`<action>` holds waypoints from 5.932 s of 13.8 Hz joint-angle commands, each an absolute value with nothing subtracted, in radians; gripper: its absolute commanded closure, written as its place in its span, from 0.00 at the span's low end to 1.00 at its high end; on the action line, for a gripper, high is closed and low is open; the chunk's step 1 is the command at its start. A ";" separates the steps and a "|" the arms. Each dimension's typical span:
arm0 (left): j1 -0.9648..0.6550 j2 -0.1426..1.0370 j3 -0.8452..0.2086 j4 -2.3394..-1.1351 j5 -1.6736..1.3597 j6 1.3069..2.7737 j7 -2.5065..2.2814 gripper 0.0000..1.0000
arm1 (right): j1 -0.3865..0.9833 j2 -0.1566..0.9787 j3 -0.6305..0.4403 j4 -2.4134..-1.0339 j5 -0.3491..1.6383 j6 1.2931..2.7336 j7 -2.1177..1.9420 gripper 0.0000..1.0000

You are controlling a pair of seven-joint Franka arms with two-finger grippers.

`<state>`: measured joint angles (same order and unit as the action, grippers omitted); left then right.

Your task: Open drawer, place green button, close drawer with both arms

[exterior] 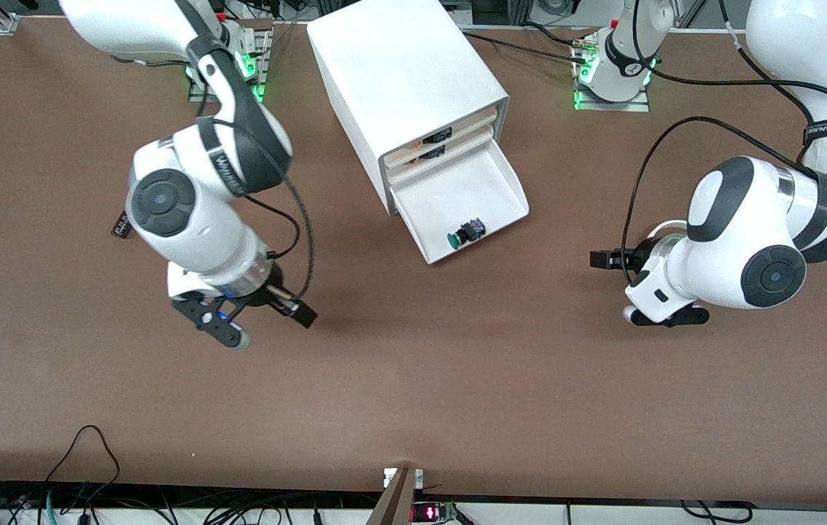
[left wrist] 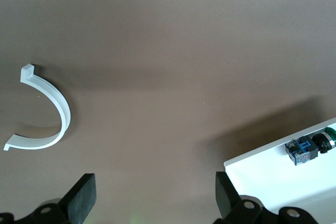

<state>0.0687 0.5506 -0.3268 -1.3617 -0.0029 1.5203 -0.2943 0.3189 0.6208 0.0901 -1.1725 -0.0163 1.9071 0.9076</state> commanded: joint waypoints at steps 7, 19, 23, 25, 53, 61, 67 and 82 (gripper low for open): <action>0.069 0.480 -0.362 -1.558 0.008 1.725 -0.472 0.00 | 0.201 0.373 0.019 -1.463 -0.005 1.888 0.404 0.00; 0.018 0.517 -0.468 -1.895 0.136 2.338 -0.883 0.00 | 0.209 0.193 -0.130 -1.572 -0.006 1.810 0.176 0.00; -0.009 0.525 -0.468 -1.898 0.138 2.338 -0.966 0.00 | 0.057 0.167 0.016 -1.574 -0.005 1.799 0.192 0.00; -0.031 0.529 -0.468 -1.898 0.138 2.339 -1.012 0.00 | 0.023 0.155 0.044 -1.572 -0.005 1.790 0.193 0.00; -0.140 0.565 -0.703 -1.951 0.036 2.157 -1.147 0.00 | -0.071 0.120 0.164 -1.499 -0.009 1.678 0.207 0.00; -0.042 0.551 -0.690 -1.814 0.049 2.026 -1.034 0.00 | -0.069 0.120 0.166 -1.491 -0.005 1.678 0.213 0.00; 0.087 0.512 -0.698 -1.605 0.222 1.749 -0.745 0.00 | -0.069 0.120 0.166 -1.491 -0.008 1.678 0.209 0.00; 0.052 0.011 -0.191 -1.669 0.023 1.595 0.064 0.00 | -0.067 0.120 0.166 -1.489 -0.009 1.677 0.204 0.00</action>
<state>0.1311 0.1168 -0.3233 -1.5654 0.0683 1.5779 -0.0026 -0.0542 0.1308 0.1529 -1.4968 -0.0161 1.6983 0.2114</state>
